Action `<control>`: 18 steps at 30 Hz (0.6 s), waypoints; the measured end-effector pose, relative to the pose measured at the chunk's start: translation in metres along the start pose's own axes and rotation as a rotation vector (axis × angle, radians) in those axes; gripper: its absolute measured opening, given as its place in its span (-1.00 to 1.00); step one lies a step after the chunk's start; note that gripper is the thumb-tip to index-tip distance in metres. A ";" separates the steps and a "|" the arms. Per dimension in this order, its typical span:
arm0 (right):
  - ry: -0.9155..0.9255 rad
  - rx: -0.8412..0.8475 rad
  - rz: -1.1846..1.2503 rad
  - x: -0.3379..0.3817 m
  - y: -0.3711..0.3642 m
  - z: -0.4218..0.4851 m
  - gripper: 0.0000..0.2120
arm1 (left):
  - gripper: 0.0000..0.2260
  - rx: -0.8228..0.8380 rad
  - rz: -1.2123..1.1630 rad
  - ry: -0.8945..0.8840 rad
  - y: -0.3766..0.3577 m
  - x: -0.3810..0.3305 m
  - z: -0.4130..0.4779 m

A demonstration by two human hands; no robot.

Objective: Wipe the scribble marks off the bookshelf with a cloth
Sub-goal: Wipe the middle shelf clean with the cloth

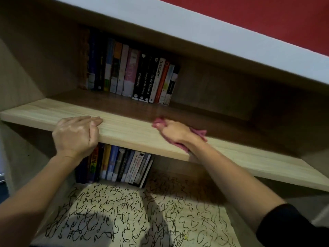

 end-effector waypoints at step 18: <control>-0.143 0.057 -0.021 -0.084 0.020 -0.018 -0.49 | -0.47 0.978 0.126 0.116 -0.035 -0.102 0.063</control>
Point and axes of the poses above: each hand's wrist, its own z-axis towards the middle knuckle, its own y-axis out of the back of the hand, x = y × z, the point moved 3 cm from there along z, towards the middle knuckle, and after that the axes turned 7 degrees about x, right-handed, at the moved point
